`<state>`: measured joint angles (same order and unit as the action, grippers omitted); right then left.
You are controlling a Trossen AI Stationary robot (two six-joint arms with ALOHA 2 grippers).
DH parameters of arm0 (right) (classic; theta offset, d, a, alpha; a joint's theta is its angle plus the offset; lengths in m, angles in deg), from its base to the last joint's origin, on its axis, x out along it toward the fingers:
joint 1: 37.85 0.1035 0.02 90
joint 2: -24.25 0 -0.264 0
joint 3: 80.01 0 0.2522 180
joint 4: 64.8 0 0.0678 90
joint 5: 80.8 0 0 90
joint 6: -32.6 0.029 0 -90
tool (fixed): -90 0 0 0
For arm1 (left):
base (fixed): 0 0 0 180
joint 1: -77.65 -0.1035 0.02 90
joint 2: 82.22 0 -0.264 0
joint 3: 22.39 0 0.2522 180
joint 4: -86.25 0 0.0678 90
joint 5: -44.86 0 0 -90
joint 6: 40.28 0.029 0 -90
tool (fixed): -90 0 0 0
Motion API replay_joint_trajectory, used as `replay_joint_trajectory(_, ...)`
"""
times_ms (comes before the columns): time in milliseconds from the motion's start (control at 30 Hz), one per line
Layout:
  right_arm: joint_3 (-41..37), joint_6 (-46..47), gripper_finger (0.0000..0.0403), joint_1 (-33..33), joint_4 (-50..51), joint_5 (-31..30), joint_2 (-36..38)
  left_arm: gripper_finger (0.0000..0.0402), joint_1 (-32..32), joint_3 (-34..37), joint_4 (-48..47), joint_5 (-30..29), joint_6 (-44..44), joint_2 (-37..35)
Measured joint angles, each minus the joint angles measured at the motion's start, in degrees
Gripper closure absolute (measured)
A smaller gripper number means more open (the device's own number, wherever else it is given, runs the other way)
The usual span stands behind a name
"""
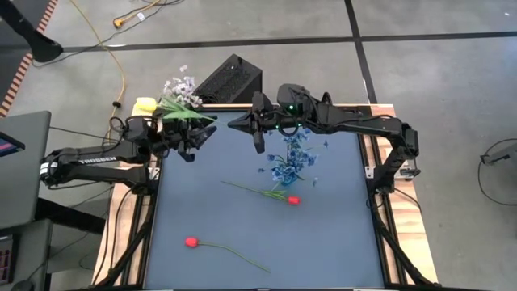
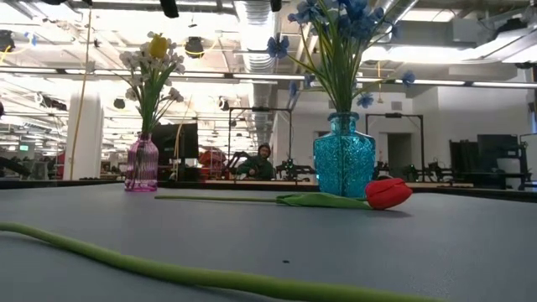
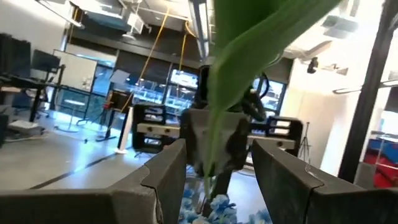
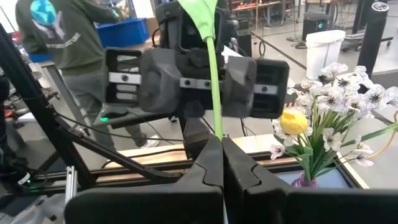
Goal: Sort flowers into vase by color
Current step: Put the yellow flower into the purple vase
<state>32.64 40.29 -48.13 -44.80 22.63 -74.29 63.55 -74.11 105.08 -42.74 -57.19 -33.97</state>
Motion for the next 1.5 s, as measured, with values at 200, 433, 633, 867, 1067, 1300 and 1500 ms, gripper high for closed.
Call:
replay_joint_trajectory(200,0.00,0.00,0.0386,0.31,0.07,-0.32,0.00,0.0232,-0.04,0.00,1.19,-0.63,0.18,0.07)
replay_joint_trajectory(433,0.00,-0.04,0.0386,0.29,0.03,-1.27,0.00,0.0301,-0.02,0.00,5.52,0.56,0.13,0.02)
replay_joint_trajectory(633,0.00,-0.15,0.0386,0.10,-0.07,-1.29,0.00,0.0383,-0.04,0.00,5.52,0.62,-0.24,0.04)
replay_joint_trajectory(867,0.00,-0.13,0.0340,-0.02,-0.98,-1.29,0.02,0.0400,-0.04,0.00,5.50,-0.71,-0.73,0.04)
replay_joint_trajectory(1067,0.00,0.52,0.0242,-0.50,-1.25,-1.79,0.02,0.0401,-0.03,-2.44,-2.04,-1.17,-0.71,-0.55)
replay_joint_trajectory(1300,-0.02,2.47,0.0130,-2.14,1.02,-1.55,0.46,0.0401,-0.04,-13.39,-31.00,-1.65,1.30,-2.59)
replay_joint_trajectory(1500,-0.02,2.56,0.0107,-3.54,4.57,-1.45,1.29,0.0401,0.61,-24.83,-62.64,-6.13,0.98,-4.46)
